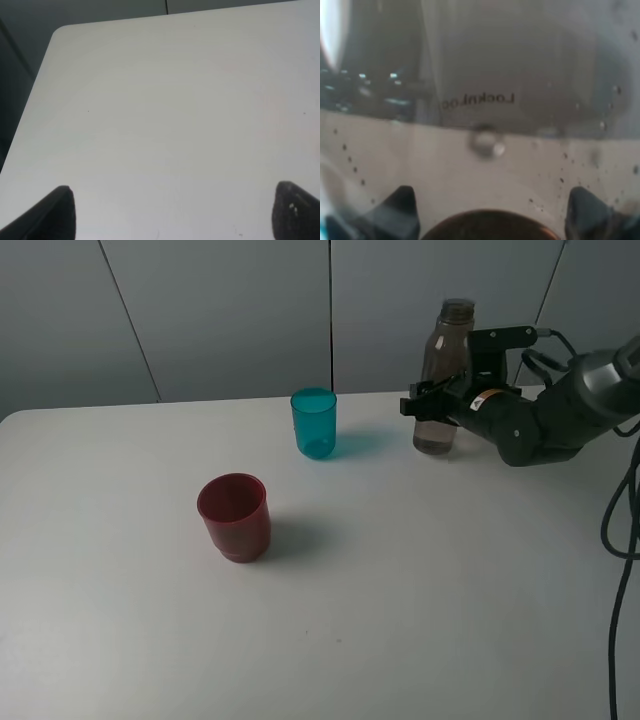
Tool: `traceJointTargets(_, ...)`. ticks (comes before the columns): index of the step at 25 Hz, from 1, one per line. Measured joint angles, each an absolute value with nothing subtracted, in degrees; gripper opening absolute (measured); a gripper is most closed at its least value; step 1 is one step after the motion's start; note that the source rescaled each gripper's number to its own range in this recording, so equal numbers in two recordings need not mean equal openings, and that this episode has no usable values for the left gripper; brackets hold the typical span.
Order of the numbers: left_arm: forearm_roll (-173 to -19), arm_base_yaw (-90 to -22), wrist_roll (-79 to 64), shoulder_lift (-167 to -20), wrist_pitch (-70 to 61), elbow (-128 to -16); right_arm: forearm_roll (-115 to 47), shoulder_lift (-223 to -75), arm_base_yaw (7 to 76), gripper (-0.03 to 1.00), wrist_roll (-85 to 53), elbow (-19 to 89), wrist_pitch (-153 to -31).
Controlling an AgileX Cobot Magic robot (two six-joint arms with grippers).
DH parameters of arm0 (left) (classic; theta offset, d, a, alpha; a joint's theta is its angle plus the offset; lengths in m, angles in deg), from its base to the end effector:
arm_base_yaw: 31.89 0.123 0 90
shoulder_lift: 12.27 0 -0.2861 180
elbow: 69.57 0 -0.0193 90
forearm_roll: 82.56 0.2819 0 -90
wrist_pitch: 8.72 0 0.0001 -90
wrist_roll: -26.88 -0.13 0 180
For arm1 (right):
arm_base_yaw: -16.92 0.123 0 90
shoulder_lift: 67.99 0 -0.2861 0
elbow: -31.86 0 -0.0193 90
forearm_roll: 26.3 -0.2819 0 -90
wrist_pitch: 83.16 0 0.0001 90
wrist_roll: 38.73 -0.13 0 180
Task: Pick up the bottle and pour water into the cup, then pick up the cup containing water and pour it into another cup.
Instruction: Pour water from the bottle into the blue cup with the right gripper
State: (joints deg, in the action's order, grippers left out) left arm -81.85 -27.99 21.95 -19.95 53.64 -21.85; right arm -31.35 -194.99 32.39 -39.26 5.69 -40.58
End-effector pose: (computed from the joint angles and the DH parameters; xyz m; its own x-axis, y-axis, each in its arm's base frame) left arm 0.0523 0.0050 0.2766 -0.4698 0.0598 -0.8807 -0.0348 0.9957 0.0862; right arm 0.4242 0.1094 0.0627 -0.3555 -0.0216 -0.9344 -0.1867 0.9812 0.0484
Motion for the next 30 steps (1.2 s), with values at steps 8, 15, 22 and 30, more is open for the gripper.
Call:
traceJointTargets(8,-81.9,-28.0,22.0,-19.9,53.6,-21.8,-31.8,-190.0,37.1,0.05,-34.4,9.5,-44.2)
traceJointTargets(15,-81.9,-28.0,22.0,-19.9,53.6,-21.8,-36.6,-190.1,41.6,0.04,-24.7,16.5,-47.0)
traceJointTargets(22,-81.9,-28.0,22.0,-19.9,53.6,-21.8,-48.3,-190.1,43.5,0.04,-10.3,19.9,-52.2)
traceJointTargets(30,-81.9,-28.0,22.0,-19.9,53.6,-21.8,-59.9,-190.2,46.3,0.04,5.9,20.0,-52.5)
